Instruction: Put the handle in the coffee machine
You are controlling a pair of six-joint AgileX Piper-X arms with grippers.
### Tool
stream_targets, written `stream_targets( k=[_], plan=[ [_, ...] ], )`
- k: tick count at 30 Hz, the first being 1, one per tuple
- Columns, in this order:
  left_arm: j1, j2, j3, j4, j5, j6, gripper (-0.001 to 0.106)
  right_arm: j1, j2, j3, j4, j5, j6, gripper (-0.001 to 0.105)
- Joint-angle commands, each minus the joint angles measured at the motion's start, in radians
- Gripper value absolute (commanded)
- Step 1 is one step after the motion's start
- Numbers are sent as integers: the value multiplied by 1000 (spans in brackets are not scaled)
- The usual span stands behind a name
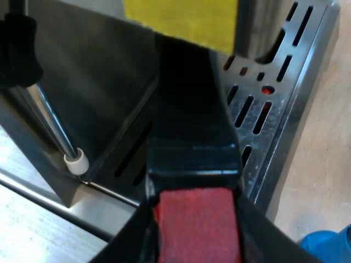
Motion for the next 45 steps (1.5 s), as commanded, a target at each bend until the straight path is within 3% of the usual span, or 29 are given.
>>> stream_targets(
  k=[1, 9, 27, 28, 29, 31, 36, 37, 41, 45],
  plan=[
    [-1, -23, -18, -56, 141, -40, 1, 1, -8, -4, -14, -5, -8, 94],
    [-1, -23, -18, 34, 175, -40, 1, 1, -8, -4, -8, -5, -8, 94],
    [-1, -44, -21, 32, 173, -40, 1, -14, -8, -4, 10, -51, -3, 94],
    [-1, -44, -21, 32, 173, -40, 1, -44, -8, -4, 10, -51, -8, 76],
    [-1, -44, -21, 32, 173, -40, 1, -56, -8, -4, 10, -55, -8, 66],
    [-1, -44, -21, 32, 173, -40, 1, -73, -5, -4, 10, -82, -8, 54],
    [-1, -44, -21, 32, 173, -40, 1, -112, 14, -4, 10, -165, -8, 40],
    [-1, -44, -21, 32, 173, -40, 1, -141, 32, -4, 10, -221, -12, 35],
    [-1, -44, -21, 30, 173, -38, 1, -181, 72, -4, 5, -231, -12, 20],
    [-1, -44, -21, 30, 173, -35, 1, -205, 105, -4, -40, -231, -12, 17]
  ],
)
